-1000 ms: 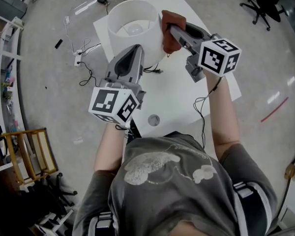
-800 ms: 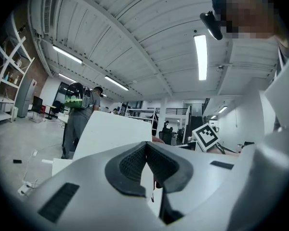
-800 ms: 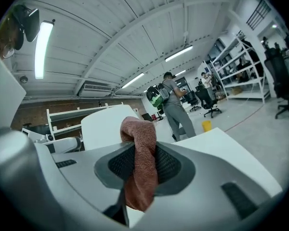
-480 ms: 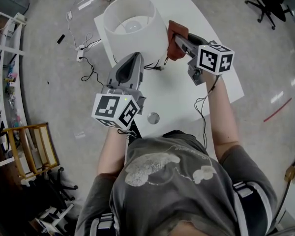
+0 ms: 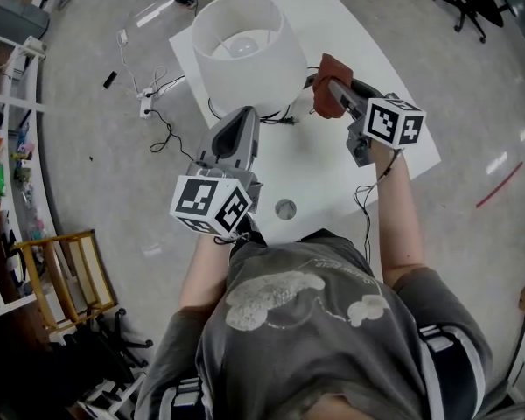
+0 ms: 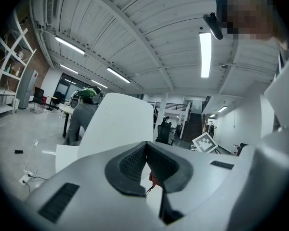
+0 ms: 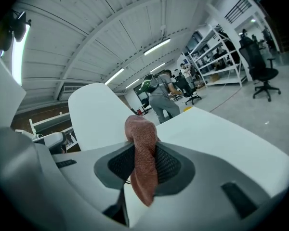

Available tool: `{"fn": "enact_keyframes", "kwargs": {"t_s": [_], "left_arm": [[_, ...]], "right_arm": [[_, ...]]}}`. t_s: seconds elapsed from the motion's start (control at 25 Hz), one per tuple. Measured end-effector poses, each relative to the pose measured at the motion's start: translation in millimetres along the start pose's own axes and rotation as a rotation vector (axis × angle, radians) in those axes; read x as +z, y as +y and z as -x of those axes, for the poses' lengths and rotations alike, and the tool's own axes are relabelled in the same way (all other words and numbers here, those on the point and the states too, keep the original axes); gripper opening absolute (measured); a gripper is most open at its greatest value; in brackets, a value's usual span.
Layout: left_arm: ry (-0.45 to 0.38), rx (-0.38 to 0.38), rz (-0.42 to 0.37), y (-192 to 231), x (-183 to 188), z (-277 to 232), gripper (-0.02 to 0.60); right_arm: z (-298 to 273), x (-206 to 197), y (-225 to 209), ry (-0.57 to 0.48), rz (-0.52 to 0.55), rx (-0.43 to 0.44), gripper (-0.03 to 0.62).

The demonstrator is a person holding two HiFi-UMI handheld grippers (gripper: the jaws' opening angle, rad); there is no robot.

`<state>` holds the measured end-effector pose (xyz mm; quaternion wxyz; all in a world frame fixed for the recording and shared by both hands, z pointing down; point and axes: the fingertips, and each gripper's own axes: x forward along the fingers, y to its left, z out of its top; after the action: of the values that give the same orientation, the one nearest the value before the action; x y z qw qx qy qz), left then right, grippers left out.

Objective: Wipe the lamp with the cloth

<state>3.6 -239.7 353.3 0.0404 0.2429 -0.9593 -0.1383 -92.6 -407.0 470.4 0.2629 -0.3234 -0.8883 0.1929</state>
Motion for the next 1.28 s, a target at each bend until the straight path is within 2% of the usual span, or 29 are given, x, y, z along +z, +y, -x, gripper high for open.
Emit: {"fn": "enact_keyframes", "kwargs": {"t_s": [0.24, 0.48, 0.72, 1.0, 1.08, 1.28], "left_arm": [[0.011, -0.100, 0.005, 21.6, -2.7, -0.3, 0.008], [0.036, -0.239, 0.024, 30.9, -5.0, 12.0, 0.008], [0.015, -0.333, 0.060, 66.7, 32.4, 39.6, 0.008], [0.021, -0.408, 0.062, 102.1, 46.8, 79.3, 0.008], [0.026, -0.433, 0.064, 109.1, 49.9, 91.1, 0.008], [0.052, -0.468, 0.086, 122.8, 49.1, 111.1, 0.008]], "right_arm": [[13.0, 5.1, 11.5, -0.099, -0.008, -0.085, 0.092], [52.0, 5.3, 42.8, -0.249, -0.027, -0.169, 0.092], [67.4, 17.8, 117.1, -0.332, -0.013, -0.235, 0.092], [59.0, -6.5, 192.8, -0.412, -0.003, -0.251, 0.092], [51.2, -20.0, 211.6, -0.420, -0.011, -0.248, 0.092], [34.9, -52.4, 237.4, -0.350, -0.041, -0.294, 0.091]]}}
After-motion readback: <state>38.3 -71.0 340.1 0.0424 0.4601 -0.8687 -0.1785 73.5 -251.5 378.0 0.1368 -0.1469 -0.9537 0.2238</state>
